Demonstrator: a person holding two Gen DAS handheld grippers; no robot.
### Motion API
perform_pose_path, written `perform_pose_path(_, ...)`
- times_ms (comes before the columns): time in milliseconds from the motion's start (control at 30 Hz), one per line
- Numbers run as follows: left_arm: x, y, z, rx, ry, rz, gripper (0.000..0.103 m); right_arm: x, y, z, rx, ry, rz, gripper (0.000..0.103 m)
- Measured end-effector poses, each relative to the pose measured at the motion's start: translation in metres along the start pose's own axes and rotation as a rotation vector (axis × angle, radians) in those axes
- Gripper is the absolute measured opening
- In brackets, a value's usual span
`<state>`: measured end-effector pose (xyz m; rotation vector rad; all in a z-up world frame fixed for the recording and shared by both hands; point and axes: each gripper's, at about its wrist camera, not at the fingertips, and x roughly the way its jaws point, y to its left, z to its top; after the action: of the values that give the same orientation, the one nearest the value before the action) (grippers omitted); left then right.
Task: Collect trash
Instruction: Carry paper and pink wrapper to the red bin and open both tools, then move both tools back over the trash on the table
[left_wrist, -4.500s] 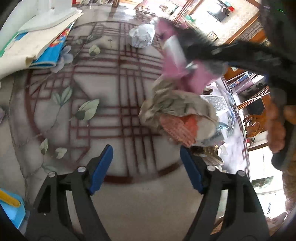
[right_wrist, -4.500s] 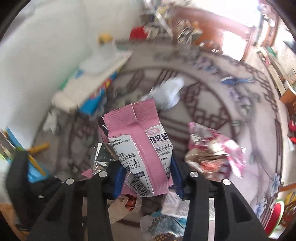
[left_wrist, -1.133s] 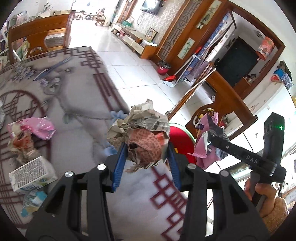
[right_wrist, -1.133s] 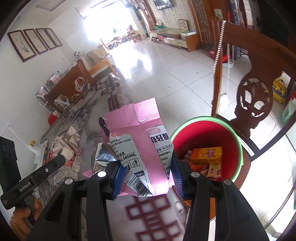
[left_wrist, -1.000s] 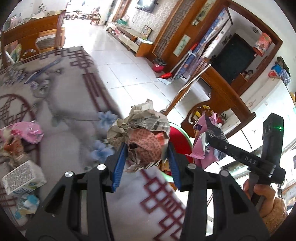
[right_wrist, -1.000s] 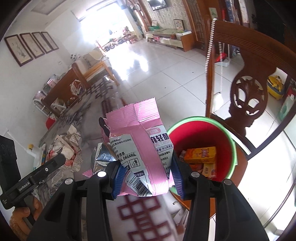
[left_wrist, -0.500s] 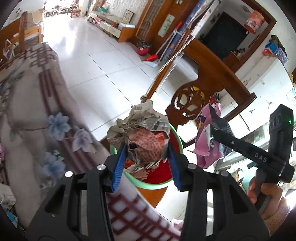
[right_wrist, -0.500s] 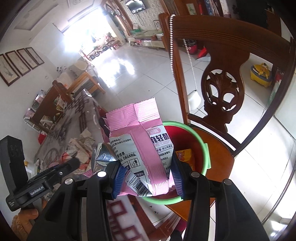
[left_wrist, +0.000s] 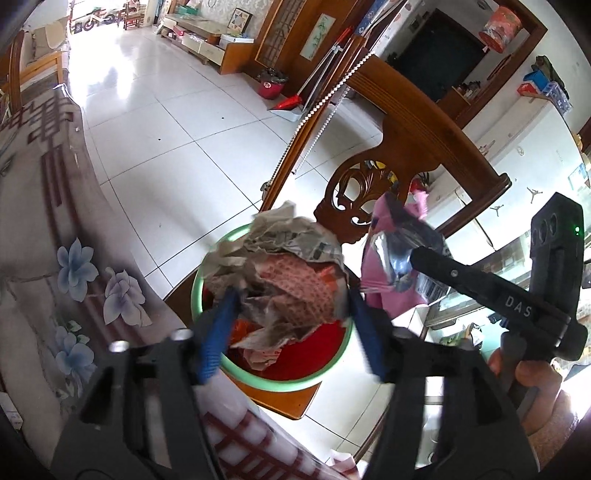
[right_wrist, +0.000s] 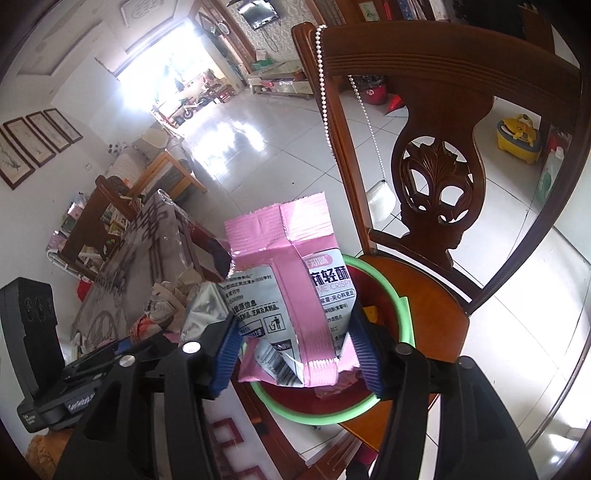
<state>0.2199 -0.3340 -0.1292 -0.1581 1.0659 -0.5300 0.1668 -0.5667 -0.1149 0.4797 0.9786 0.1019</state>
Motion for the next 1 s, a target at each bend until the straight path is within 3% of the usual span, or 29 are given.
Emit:
perform_pose_path(33, 0.000, 0.001, 0.000, -0.008, -0.004, 0.002, 0.080, 0.001, -0.001, 0.001, 0.007, 0.000, 0.001, 0.070)
perform_pose_path(533, -0.022, 0.028, -0.013, -0.092, -0.025, -0.006, 0.080, 0.000, 0.002, -0.003, 0.023, 0.002, 0.000, 0.072)
perform_pose_path(867, -0.088, 0.090, -0.050, -0.211, -0.114, 0.048, 0.080, 0.016, 0.053, -0.027, -0.034, 0.044, 0.008, 0.072)
perform_pose_path(1000, -0.136, 0.139, -0.066, -0.238, -0.180, 0.137, 0.082, 0.028, 0.092, -0.045, -0.072, 0.071, 0.025, 0.072)
